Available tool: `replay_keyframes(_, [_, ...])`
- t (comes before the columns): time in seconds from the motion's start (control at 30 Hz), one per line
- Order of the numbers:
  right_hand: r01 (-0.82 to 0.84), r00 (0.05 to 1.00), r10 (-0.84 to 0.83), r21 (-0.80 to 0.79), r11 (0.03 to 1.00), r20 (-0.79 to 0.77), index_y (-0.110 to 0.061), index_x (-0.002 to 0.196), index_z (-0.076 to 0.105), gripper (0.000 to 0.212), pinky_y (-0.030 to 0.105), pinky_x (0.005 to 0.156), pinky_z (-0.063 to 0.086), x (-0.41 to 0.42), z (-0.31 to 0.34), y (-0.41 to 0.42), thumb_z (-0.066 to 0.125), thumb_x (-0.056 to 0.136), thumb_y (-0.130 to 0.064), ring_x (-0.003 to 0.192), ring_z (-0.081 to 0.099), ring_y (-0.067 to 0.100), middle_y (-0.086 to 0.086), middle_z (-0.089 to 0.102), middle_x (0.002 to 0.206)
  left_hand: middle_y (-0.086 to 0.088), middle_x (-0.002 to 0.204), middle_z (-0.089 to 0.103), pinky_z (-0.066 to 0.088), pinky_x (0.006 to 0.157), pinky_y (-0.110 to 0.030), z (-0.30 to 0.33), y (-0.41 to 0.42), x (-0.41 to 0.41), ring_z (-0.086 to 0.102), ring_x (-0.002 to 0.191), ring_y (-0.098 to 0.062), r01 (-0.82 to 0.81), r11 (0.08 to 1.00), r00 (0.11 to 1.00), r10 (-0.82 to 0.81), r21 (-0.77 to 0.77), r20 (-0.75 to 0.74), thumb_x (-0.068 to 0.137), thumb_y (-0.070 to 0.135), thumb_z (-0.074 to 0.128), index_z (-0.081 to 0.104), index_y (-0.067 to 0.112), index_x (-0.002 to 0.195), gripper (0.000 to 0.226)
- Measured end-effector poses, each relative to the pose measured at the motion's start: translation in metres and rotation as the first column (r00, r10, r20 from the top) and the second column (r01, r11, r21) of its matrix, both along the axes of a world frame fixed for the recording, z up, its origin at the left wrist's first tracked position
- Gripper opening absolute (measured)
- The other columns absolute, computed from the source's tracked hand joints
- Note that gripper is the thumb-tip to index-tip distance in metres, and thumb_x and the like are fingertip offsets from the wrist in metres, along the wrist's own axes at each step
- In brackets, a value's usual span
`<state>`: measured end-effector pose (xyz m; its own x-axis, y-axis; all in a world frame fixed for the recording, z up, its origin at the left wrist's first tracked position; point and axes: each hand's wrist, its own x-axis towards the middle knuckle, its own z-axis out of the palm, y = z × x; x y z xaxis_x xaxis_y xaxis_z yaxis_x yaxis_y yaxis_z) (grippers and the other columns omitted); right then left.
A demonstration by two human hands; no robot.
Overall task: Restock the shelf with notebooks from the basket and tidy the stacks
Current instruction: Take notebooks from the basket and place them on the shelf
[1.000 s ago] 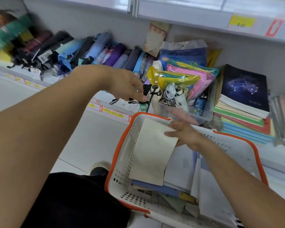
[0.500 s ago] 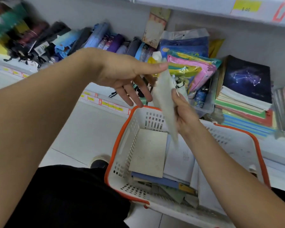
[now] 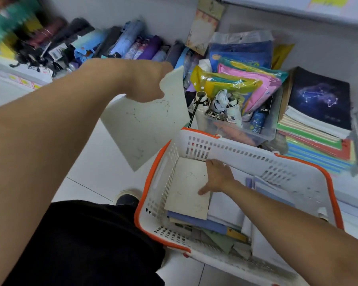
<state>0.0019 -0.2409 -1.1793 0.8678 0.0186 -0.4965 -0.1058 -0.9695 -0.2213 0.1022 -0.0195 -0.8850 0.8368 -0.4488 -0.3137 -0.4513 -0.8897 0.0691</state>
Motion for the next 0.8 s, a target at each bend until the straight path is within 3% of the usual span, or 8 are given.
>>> replay_keyframes(0.07, [0.000, 0.998, 0.004, -0.059, 0.998, 0.056, -0.016, 0.141, 0.037, 0.121, 0.047, 0.113, 0.029, -0.001, -0.010, 0.000, 0.087, 0.043, -0.067, 0.131, 0.039, 0.026, 0.005, 0.043, 0.138, -0.013, 0.146, 0.043, 0.040, 0.104, -0.047, 0.001, 0.001, -0.001, 0.048, 0.125, -0.036, 0.022, 0.999, 0.999, -0.023, -0.039, -0.036, 0.098, 0.020, 0.053, 0.004, 0.037, 0.153, 0.075])
replay_keyframes(0.13, [0.043, 0.994, -0.041, -0.025, 0.999, 0.097, -0.014, 0.136, 0.044, 0.110, 0.044, 0.108, 0.035, 0.003, -0.008, 0.000, 0.090, 0.046, -0.059, 0.125, 0.043, 0.027, 0.007, 0.045, 0.132, -0.010, 0.152, 0.037, 0.037, 0.106, -0.045, 0.001, -0.002, -0.001, 0.045, 0.130, -0.035, 0.047, 0.997, 0.998, -0.049, -0.059, -0.042, 0.099, 0.016, 0.050, -0.002, 0.045, 0.152, 0.080])
replay_keyframes(0.3, [0.088, 0.983, -0.113, 0.169, 0.982, 0.142, -0.008, 0.131, 0.057, 0.072, 0.034, 0.103, 0.043, 0.020, 0.001, -0.018, 0.090, 0.070, -0.025, 0.123, 0.052, 0.030, 0.012, 0.053, 0.134, -0.002, 0.152, 0.037, 0.028, 0.111, -0.035, -0.003, -0.001, 0.005, 0.036, 0.137, -0.025, 0.057, 0.998, 0.998, -0.056, -0.013, 0.011, 0.101, 0.014, 0.045, 0.051, 0.030, 0.139, 0.042])
replay_keyframes(0.57, [0.174, 0.962, -0.238, 0.376, 0.910, 0.131, -0.016, 0.091, 0.064, 0.015, 0.030, 0.084, 0.048, 0.013, 0.001, -0.021, 0.077, 0.084, -0.011, 0.099, 0.059, 0.025, 0.006, 0.062, 0.104, -0.001, 0.151, 0.038, 0.030, 0.109, -0.033, -0.004, -0.002, 0.002, 0.039, 0.136, -0.026, 0.039, 0.998, 0.999, -0.039, -0.053, 0.004, 0.101, 0.014, 0.046, 0.053, 0.029, 0.137, 0.040])
replay_keyframes(0.6, [0.228, 0.947, -0.309, 0.493, 0.840, 0.088, -0.019, 0.087, 0.061, 0.016, 0.032, 0.082, 0.051, 0.011, 0.014, -0.022, 0.074, 0.086, -0.010, 0.095, 0.061, 0.026, 0.006, 0.062, 0.101, -0.001, 0.151, 0.038, 0.030, 0.109, -0.034, -0.004, -0.002, 0.003, 0.039, 0.135, -0.026, 0.040, 0.998, 0.999, -0.040, -0.049, 0.001, 0.101, 0.014, 0.046, 0.053, 0.029, 0.137, 0.040])
replay_keyframes(0.67, [0.352, 0.893, -0.439, 0.762, 0.544, -0.099, -0.018, 0.086, 0.058, 0.019, 0.037, 0.067, 0.058, 0.009, 0.054, -0.027, 0.067, 0.091, -0.002, 0.080, 0.065, 0.028, 0.010, 0.066, 0.093, -0.003, 0.150, 0.039, 0.032, 0.109, -0.036, -0.004, -0.001, 0.004, 0.039, 0.135, -0.027, 0.031, 0.998, 1.000, -0.031, -0.051, -0.003, 0.100, 0.012, 0.046, 0.053, 0.028, 0.138, 0.041])
replay_keyframes(0.73, [0.328, 0.864, -0.478, 0.899, 0.290, -0.161, -0.016, 0.089, 0.056, 0.021, 0.035, 0.053, 0.059, 0.006, 0.103, -0.039, 0.061, 0.092, 0.003, 0.066, 0.068, 0.022, 0.008, 0.070, 0.082, -0.004, 0.150, 0.040, 0.032, 0.109, -0.036, -0.004, 0.000, 0.006, 0.039, 0.136, -0.027, 0.017, 0.998, 1.000, -0.015, -0.065, 0.023, 0.099, 0.008, 0.045, 0.053, 0.026, 0.138, 0.043])
replay_keyframes(0.8, [0.246, 0.847, -0.511, 0.959, 0.138, -0.144, -0.017, 0.089, 0.055, 0.018, 0.035, 0.051, 0.061, 0.004, 0.150, -0.051, 0.061, 0.090, 0.000, 0.065, 0.071, 0.018, 0.003, 0.074, 0.081, -0.004, 0.150, 0.041, 0.032, 0.107, -0.033, -0.002, -0.003, 0.004, 0.038, 0.136, -0.026, -0.008, 0.992, 0.999, 0.013, -0.123, 0.039, 0.098, 0.005, 0.042, 0.054, 0.026, 0.137, 0.046])
